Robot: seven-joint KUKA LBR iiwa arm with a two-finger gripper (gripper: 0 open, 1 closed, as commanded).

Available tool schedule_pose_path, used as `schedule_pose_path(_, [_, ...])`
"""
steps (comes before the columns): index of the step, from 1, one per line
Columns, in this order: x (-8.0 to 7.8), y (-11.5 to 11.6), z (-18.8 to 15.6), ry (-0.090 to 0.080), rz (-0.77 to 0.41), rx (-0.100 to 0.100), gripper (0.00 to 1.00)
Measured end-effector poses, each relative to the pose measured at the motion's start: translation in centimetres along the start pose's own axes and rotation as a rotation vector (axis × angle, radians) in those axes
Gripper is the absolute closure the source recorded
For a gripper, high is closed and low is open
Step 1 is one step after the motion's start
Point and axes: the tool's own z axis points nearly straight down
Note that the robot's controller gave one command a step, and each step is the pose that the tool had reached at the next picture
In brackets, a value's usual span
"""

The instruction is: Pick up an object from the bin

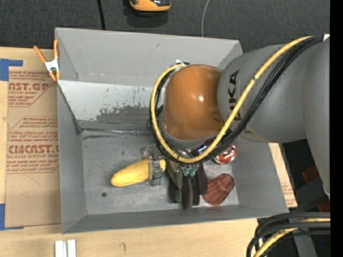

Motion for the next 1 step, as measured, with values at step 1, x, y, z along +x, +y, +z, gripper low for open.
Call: schedule_pose_path(1, [0.00,0.02,0.00,0.000,0.000,0.000,1.00])
